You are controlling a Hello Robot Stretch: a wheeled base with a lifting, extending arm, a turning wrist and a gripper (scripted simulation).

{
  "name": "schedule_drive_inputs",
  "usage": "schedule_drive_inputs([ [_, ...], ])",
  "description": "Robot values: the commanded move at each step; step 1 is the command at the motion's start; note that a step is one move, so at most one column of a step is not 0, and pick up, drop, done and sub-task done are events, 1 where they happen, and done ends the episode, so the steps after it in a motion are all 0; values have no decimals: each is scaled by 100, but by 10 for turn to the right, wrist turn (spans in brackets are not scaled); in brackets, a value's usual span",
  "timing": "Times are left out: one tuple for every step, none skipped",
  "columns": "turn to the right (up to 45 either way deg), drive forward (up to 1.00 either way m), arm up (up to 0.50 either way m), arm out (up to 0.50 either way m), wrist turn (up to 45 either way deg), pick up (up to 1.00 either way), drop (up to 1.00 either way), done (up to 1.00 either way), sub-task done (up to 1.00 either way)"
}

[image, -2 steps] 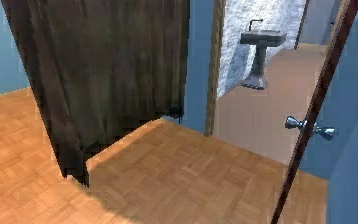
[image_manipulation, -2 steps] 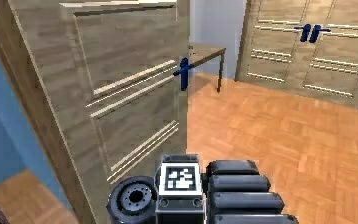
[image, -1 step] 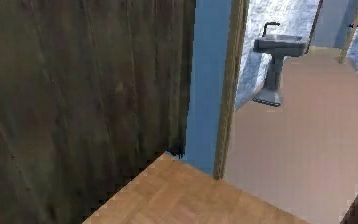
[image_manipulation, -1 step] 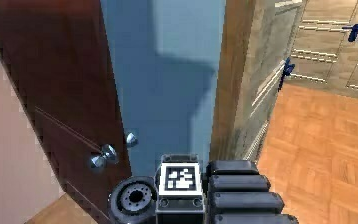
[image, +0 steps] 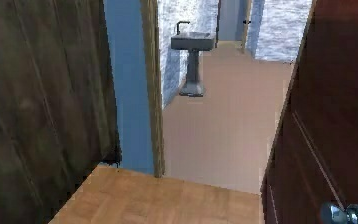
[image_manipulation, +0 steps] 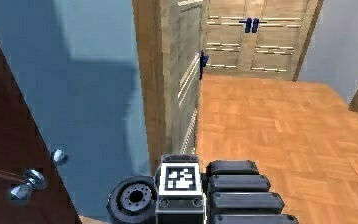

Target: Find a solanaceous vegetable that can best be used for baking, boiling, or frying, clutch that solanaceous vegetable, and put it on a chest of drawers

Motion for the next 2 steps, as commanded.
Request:
schedule_drive_inputs([
  [0, 30, 0, 0, 0, 0, 0, 0, 0],
  [150, 0, 0, 0, 0, 0, 0, 0, 0],
])
